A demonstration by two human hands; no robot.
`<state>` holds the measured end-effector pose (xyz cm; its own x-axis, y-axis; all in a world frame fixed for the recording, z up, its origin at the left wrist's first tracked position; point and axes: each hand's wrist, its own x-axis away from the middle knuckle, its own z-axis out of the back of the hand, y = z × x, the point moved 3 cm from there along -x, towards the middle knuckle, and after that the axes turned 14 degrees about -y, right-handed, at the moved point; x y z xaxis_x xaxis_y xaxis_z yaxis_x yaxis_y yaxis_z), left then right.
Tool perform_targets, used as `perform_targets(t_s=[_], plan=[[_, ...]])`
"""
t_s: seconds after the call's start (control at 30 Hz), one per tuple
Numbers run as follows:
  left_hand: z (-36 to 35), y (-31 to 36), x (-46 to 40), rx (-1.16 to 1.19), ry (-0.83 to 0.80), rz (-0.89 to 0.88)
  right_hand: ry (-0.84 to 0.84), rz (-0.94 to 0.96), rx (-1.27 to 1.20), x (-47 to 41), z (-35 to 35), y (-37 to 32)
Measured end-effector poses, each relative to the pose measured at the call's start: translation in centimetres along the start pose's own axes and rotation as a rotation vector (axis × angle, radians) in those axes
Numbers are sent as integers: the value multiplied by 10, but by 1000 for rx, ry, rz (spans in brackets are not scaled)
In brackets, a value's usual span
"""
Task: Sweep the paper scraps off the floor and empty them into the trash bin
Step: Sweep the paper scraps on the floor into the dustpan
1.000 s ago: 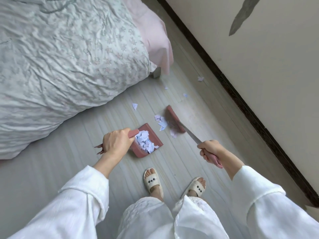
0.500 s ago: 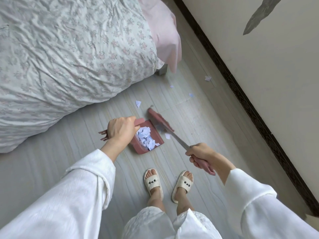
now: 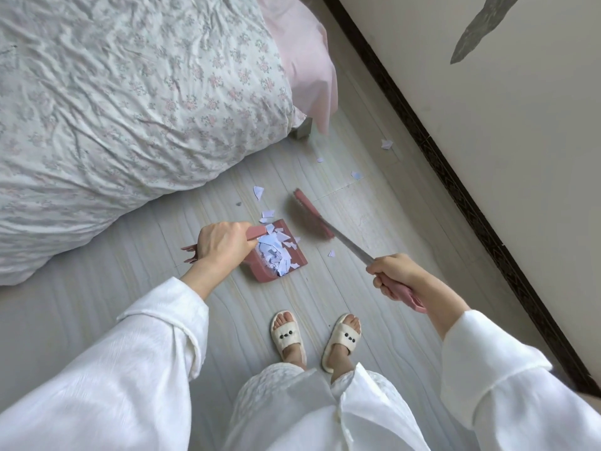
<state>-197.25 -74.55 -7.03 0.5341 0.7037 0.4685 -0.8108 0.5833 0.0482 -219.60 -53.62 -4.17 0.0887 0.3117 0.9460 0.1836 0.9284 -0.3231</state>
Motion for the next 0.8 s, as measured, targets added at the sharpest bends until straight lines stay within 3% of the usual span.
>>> perform_targets(t_s=[0.2, 0.47, 0.6, 0.8], plan=[[-8, -6, 11, -36, -87, -47, 75, -42, -182, -4, -16, 24], [-7, 2, 6, -61, -60, -74, -195, -86, -391, 8, -27, 32], [-7, 5, 9, -59, -57, -72, -248, -74, -282, 19, -15, 22], [-9, -4, 17, -21, -91, -35, -43, 10, -38, 5, -28, 17]])
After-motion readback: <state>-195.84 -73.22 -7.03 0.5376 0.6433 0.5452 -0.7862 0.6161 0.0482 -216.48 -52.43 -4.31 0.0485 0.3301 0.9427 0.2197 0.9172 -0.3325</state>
